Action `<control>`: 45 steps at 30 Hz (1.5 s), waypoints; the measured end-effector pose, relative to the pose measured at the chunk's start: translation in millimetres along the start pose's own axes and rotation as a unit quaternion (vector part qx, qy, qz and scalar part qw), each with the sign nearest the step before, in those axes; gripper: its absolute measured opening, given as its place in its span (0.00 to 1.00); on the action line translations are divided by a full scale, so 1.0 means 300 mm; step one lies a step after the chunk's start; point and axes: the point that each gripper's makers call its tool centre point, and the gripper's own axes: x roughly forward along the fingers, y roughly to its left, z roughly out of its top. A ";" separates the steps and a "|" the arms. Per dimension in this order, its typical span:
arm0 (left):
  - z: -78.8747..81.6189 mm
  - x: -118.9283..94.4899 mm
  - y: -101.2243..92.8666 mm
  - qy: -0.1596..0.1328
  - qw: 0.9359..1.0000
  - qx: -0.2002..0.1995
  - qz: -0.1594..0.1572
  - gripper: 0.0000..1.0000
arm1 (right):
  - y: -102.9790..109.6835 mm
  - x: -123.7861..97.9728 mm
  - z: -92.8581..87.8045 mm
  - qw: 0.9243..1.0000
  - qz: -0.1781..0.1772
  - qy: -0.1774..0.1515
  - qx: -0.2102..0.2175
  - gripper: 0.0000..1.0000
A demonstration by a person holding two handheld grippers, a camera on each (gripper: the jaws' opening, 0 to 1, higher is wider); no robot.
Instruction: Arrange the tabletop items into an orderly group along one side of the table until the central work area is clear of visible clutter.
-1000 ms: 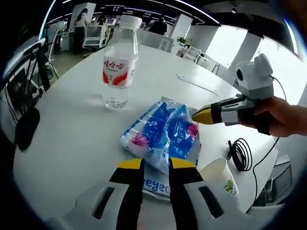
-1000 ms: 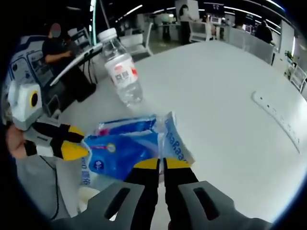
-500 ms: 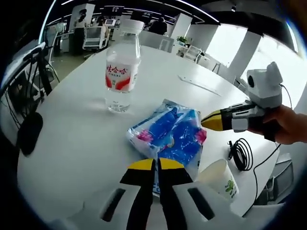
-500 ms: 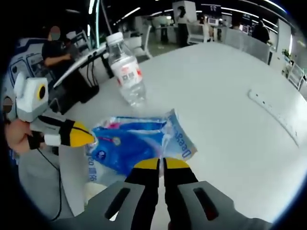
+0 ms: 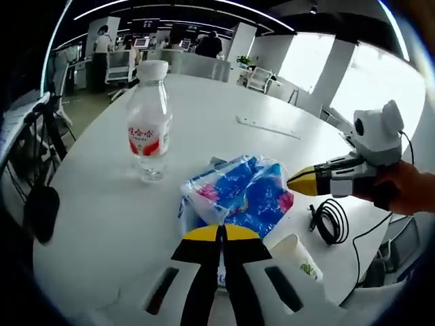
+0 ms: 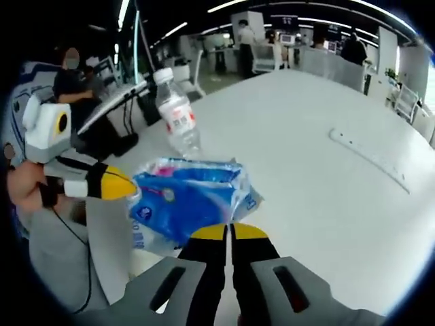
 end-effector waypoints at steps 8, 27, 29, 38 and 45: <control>0.038 0.030 -0.138 0.001 0.999 0.040 -0.032 0.00 | -0.065 -0.121 -0.095 0.999 -0.031 -0.011 0.031 0.00; 0.059 0.154 -0.504 0.021 0.987 0.116 -0.110 0.00 | -0.251 -0.407 -0.292 0.986 -0.112 -0.045 0.113 0.00; 0.054 0.162 -0.531 0.023 0.986 0.120 -0.115 0.00 | -0.263 -0.431 -0.309 0.984 -0.119 -0.047 0.121 0.00; 0.015 0.191 -0.600 0.035 0.983 0.126 -0.128 0.00 | -0.291 -0.475 -0.384 0.976 -0.133 -0.053 0.165 0.00; 0.013 0.238 -0.626 0.041 0.983 0.126 -0.130 0.00 | -0.334 -0.477 -0.405 0.973 -0.137 -0.053 0.180 0.00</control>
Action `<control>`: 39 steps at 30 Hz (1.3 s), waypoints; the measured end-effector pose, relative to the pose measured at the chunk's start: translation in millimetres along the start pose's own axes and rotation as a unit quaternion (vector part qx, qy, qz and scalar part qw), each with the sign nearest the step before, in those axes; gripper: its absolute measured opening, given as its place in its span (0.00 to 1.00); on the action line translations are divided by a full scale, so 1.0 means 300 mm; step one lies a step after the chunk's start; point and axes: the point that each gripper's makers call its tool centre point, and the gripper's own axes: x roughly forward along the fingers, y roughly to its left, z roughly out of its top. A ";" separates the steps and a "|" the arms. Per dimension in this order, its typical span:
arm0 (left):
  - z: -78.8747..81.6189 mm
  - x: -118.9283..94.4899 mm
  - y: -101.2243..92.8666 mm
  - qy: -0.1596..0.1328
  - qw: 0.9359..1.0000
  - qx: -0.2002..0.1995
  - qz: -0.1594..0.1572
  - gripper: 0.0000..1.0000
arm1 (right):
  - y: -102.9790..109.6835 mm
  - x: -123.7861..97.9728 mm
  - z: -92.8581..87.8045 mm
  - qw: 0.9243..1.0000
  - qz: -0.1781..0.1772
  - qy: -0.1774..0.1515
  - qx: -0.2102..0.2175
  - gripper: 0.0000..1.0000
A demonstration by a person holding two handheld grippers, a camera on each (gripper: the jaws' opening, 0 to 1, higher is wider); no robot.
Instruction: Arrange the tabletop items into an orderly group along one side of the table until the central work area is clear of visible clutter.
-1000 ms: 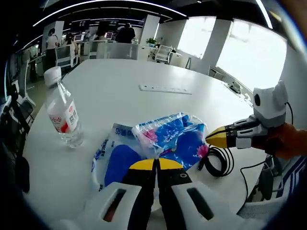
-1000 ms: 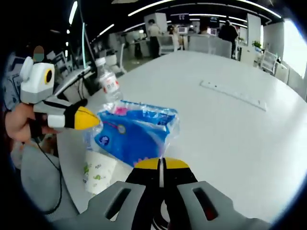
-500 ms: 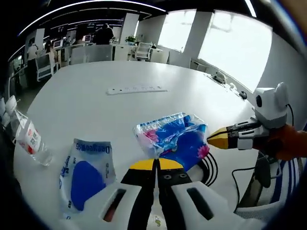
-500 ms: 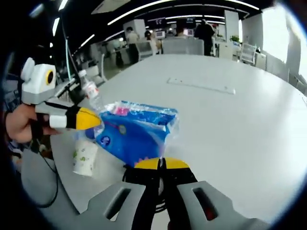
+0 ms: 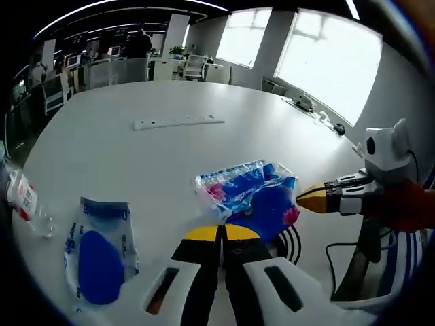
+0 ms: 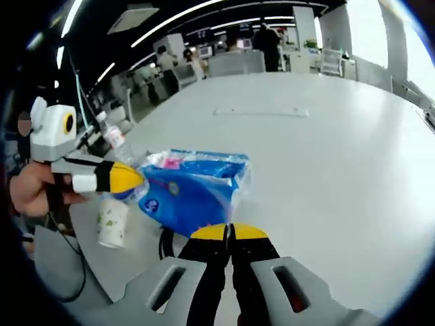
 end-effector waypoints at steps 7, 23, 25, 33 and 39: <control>0.035 0.048 0.001 -0.001 1.000 -0.005 0.001 0.00 | -0.052 0.028 0.041 1.000 -0.003 -0.002 0.001 0.00; 0.102 0.188 0.025 0.003 1.000 -0.010 0.002 0.00 | -0.171 0.097 0.101 1.000 -0.007 0.004 -0.001 0.00; 0.099 0.207 0.027 0.005 1.000 -0.013 0.002 0.00 | -0.179 0.107 0.103 1.000 -0.006 0.005 -0.002 0.00; 0.068 0.265 0.032 0.019 1.000 -0.017 0.004 0.00 | -0.219 0.148 0.073 1.000 -0.006 0.017 0.004 0.00; 0.035 0.292 0.042 0.033 0.999 -0.017 0.004 0.00 | -0.231 0.172 0.038 1.000 -0.004 0.027 0.011 0.00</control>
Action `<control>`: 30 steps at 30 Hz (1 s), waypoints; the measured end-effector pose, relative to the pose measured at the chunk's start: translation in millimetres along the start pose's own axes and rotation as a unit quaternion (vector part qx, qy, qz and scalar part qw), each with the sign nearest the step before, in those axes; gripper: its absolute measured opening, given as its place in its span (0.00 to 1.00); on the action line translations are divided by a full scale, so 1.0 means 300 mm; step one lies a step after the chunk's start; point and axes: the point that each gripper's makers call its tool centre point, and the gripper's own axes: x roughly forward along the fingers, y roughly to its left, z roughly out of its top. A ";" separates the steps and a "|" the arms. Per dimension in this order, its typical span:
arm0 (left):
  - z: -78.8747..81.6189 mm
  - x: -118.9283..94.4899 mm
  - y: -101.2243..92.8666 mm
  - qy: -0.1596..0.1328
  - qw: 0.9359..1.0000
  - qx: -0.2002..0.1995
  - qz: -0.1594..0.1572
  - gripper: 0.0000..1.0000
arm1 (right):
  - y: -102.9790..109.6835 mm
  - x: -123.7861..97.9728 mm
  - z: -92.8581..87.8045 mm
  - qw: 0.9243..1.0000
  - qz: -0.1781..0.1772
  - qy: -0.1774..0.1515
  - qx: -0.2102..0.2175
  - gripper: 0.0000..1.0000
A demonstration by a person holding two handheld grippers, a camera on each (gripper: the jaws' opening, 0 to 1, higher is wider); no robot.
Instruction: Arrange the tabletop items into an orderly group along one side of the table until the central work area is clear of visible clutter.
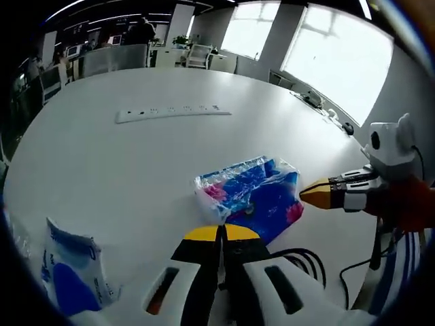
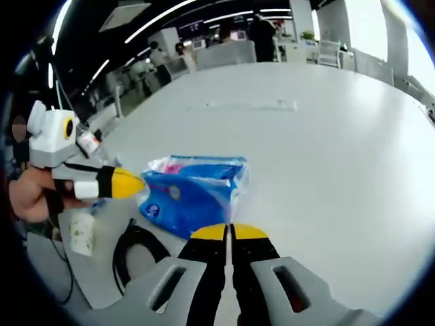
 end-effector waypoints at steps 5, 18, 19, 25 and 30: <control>-0.007 0.021 0.004 0.006 1.000 -0.001 -0.001 0.00 | -0.014 0.017 -0.013 1.000 -0.001 0.004 0.006 0.00; -0.016 0.045 0.001 0.011 1.000 -0.002 -0.005 0.00 | -0.040 0.019 -0.039 1.000 -0.009 0.010 0.010 0.01; -0.015 0.043 -0.001 0.009 1.000 -0.003 -0.007 0.00 | -0.041 0.020 -0.041 1.000 -0.012 0.011 0.004 0.01; -0.024 0.034 -0.005 0.010 1.000 -0.005 -0.012 0.04 | -0.042 0.021 -0.039 1.000 -0.019 0.012 -0.010 0.08; -0.032 0.019 0.008 0.012 1.000 -0.005 -0.009 0.09 | -0.041 0.014 -0.042 1.000 -0.021 0.015 -0.013 0.09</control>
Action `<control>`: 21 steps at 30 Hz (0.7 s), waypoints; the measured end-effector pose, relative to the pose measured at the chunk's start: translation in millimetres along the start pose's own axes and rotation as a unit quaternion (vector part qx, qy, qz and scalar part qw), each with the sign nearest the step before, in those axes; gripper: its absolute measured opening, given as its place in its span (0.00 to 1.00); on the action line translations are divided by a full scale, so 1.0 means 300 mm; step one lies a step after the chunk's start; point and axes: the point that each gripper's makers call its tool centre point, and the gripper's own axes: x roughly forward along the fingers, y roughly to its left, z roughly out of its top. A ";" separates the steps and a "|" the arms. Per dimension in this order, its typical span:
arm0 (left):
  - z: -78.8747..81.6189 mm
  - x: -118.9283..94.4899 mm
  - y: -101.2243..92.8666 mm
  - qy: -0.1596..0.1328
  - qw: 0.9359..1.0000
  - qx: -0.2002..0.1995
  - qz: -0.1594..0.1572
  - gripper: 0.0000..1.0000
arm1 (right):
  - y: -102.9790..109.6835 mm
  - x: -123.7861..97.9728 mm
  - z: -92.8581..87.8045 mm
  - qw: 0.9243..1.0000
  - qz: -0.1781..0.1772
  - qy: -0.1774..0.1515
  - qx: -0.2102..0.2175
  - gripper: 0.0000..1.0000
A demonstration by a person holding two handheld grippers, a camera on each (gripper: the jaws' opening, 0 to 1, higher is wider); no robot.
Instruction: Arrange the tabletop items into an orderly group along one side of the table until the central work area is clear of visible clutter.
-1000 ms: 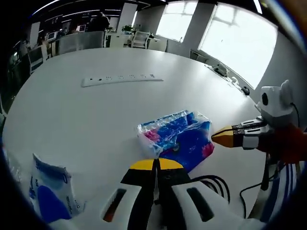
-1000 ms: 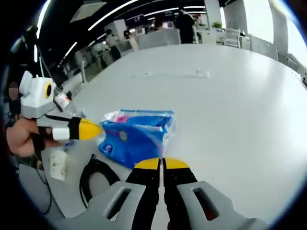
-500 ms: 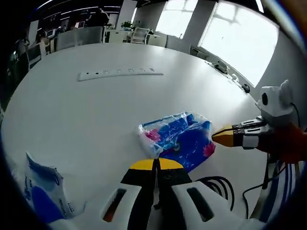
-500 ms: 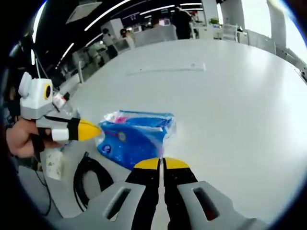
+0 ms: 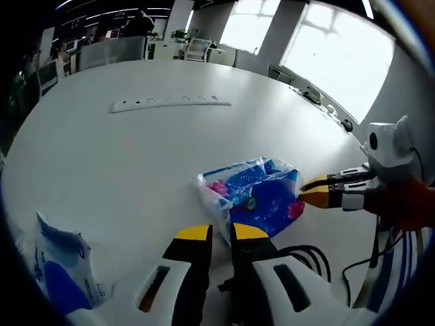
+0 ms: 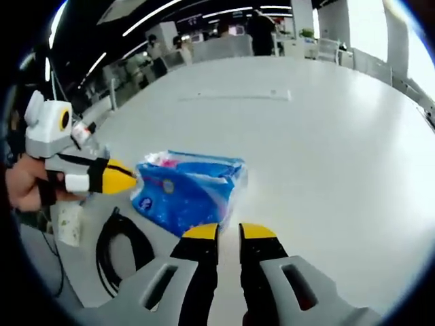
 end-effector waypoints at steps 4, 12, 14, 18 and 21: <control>0.009 -0.023 0.002 -0.004 1.000 0.001 0.002 0.10 | -0.004 -0.017 0.001 1.000 -0.004 -0.001 0.001 0.10; 0.021 -0.093 0.023 -0.014 1.000 -0.001 0.010 0.10 | 0.010 -0.046 0.029 1.000 -0.008 -0.007 -0.007 0.09; 0.022 -0.116 0.032 -0.018 1.000 -0.003 0.012 0.10 | 0.019 -0.057 0.040 1.000 -0.008 -0.010 -0.008 0.09; 0.022 -0.167 0.046 -0.025 1.000 -0.005 0.016 0.11 | 0.044 -0.074 0.065 1.000 -0.008 -0.017 -0.009 0.09; 0.021 -0.202 0.059 -0.030 0.999 -0.004 0.020 0.10 | 0.072 -0.080 0.081 1.000 -0.006 -0.021 -0.017 0.09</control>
